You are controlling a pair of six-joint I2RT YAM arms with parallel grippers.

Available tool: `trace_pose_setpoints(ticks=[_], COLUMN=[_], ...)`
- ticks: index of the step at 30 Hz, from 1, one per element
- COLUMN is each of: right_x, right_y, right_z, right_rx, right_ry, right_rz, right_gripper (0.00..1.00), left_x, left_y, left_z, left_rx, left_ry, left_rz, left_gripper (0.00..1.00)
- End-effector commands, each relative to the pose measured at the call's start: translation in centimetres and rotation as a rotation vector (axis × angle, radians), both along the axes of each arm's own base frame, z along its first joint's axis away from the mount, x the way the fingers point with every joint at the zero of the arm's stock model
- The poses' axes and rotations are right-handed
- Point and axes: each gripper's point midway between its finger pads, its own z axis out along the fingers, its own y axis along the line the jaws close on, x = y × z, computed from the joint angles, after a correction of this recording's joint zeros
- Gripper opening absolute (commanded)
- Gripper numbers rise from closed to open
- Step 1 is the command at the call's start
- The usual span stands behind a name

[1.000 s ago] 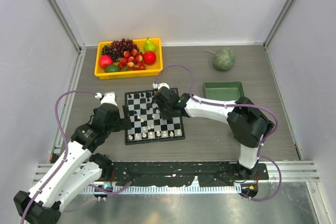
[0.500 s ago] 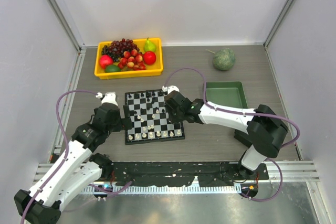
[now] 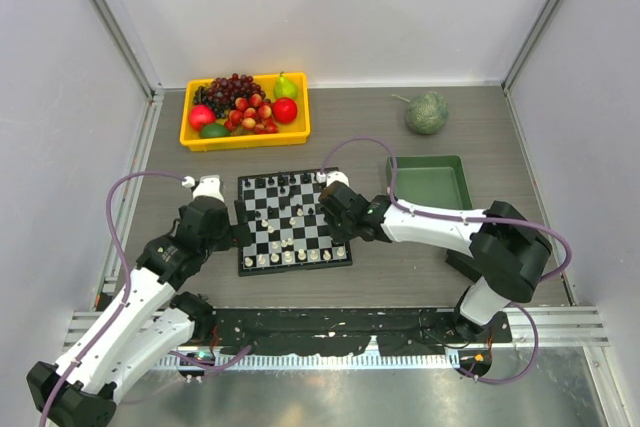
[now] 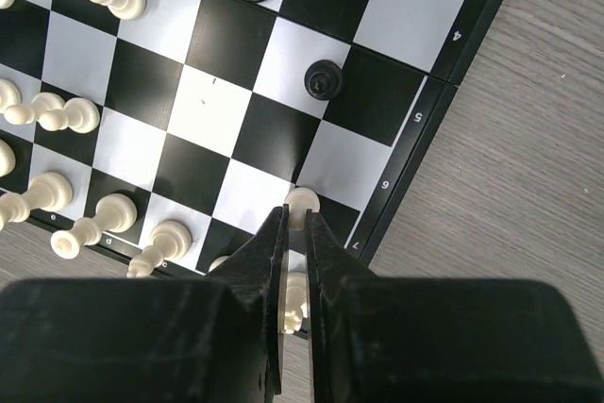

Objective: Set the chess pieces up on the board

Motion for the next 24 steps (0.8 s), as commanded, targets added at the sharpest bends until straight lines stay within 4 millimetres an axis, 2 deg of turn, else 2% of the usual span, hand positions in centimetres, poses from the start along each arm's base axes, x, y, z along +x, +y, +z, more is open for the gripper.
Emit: trace_pose_setpoints(ticks=[1,16,24], right_x=[0.5,-0.4,-0.4], right_y=[0.1,-0.9,-0.1], right_z=[1.9,1.6,1.2], right_rx=[0.049,0.041,0.059], right_ry=[-0.052,-0.035,-0.022], right_rz=[-0.032,-0.032,-0.022], right_gripper=[0.09,0.09,0.1], left_x=[0.7,0.5,0.5], left_y=[0.3,0.3,0.3], left_z=[0.8,0.6,0.7], left_rx=[-0.008,-0.01,-0.014], left_ry=[-0.047,-0.04,-0.046], left_rz=[0.032,0.028,0.029], left_gripper=[1.0,1.0,1.0])
